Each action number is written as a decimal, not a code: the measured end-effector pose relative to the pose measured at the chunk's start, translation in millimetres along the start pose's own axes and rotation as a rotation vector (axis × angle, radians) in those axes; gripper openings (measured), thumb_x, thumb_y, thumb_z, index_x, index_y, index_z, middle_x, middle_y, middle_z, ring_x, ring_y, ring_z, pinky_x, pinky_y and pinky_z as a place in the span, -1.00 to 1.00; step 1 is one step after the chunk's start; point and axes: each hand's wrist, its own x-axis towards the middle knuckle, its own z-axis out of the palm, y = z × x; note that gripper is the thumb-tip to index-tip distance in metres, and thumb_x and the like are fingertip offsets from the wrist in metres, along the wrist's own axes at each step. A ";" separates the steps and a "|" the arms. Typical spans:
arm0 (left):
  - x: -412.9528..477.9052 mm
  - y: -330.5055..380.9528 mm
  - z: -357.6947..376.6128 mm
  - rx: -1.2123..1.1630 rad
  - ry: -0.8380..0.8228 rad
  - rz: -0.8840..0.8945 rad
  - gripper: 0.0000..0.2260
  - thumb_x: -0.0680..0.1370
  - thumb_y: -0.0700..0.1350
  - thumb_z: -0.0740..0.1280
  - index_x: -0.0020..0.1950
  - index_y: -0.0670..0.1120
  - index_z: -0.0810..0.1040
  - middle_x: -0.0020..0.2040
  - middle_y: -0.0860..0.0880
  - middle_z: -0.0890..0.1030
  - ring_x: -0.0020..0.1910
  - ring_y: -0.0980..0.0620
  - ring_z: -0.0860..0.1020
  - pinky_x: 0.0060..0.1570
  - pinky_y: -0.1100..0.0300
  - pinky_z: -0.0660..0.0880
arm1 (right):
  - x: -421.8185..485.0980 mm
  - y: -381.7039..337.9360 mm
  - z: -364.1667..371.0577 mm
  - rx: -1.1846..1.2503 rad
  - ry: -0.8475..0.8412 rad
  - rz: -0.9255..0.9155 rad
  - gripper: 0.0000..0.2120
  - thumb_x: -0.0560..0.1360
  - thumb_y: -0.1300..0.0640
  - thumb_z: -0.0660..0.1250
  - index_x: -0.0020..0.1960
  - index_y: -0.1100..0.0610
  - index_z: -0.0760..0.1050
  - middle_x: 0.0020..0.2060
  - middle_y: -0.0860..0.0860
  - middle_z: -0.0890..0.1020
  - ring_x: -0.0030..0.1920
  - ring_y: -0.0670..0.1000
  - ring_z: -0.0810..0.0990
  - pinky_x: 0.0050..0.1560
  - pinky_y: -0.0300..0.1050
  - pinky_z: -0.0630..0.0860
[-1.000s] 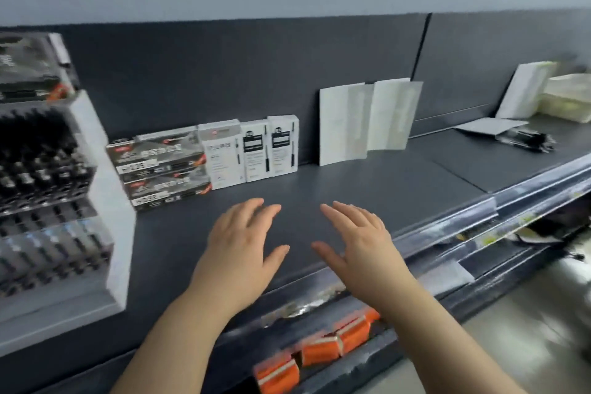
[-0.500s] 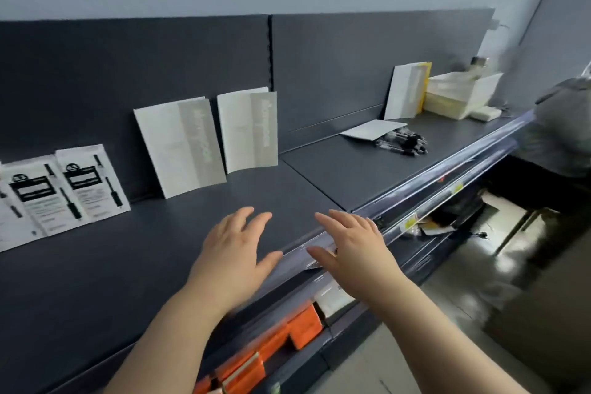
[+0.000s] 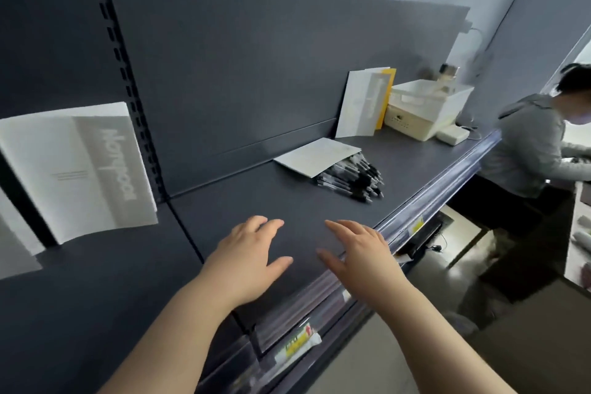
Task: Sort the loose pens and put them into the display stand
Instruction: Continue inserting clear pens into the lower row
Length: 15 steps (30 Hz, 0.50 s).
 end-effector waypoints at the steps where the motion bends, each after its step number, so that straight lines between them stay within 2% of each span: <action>1: 12.4 5.3 3.0 -0.028 -0.025 -0.006 -0.44 0.56 0.20 0.15 0.51 0.12 0.07 0.50 0.13 0.12 0.46 0.08 0.16 0.32 0.13 0.28 | 12.3 11.1 -0.6 0.017 0.005 0.012 -0.44 0.53 -0.23 0.13 0.47 -0.08 0.17 0.42 -0.10 0.31 0.42 0.01 0.25 0.45 -0.05 0.13; 4: 46.0 19.2 16.1 -0.200 -0.111 -0.054 -0.45 0.56 0.18 0.18 0.50 0.12 0.12 0.48 0.13 0.19 0.40 0.12 0.28 0.33 0.14 0.31 | 50.0 44.5 -1.0 0.081 0.039 0.046 -0.46 0.54 -0.20 0.16 0.45 -0.02 0.25 0.40 -0.06 0.36 0.39 0.03 0.29 0.40 -0.07 0.22; 7: 77.5 35.9 31.3 -0.386 -0.141 -0.115 -0.48 0.56 0.13 0.22 0.49 0.08 0.18 0.41 0.12 0.31 0.27 0.19 0.40 0.27 0.23 0.33 | 92.2 80.1 -5.3 0.134 0.076 0.077 -0.51 0.56 -0.12 0.17 0.42 0.06 0.32 0.37 0.00 0.40 0.37 0.07 0.33 0.35 -0.07 0.28; 11: 120.9 59.7 53.0 -0.645 -0.089 -0.269 -0.52 0.57 0.04 0.25 0.48 0.01 0.25 0.31 0.10 0.41 0.20 0.18 0.45 0.27 0.21 0.37 | 154.8 126.6 -6.7 0.185 0.110 0.065 -0.57 0.56 -0.05 0.21 0.33 0.16 0.43 0.28 0.12 0.48 0.32 0.14 0.38 0.32 -0.03 0.30; 15: 167.5 88.4 70.3 -0.875 0.030 -0.463 -0.51 0.58 0.00 0.25 0.48 -0.03 0.25 0.39 0.05 0.40 0.26 0.11 0.44 0.32 0.05 0.38 | 215.2 172.7 -5.4 0.155 0.020 0.058 -0.65 0.54 -0.09 0.20 0.06 0.20 0.48 0.15 0.19 0.51 0.24 0.21 0.36 0.22 0.02 0.29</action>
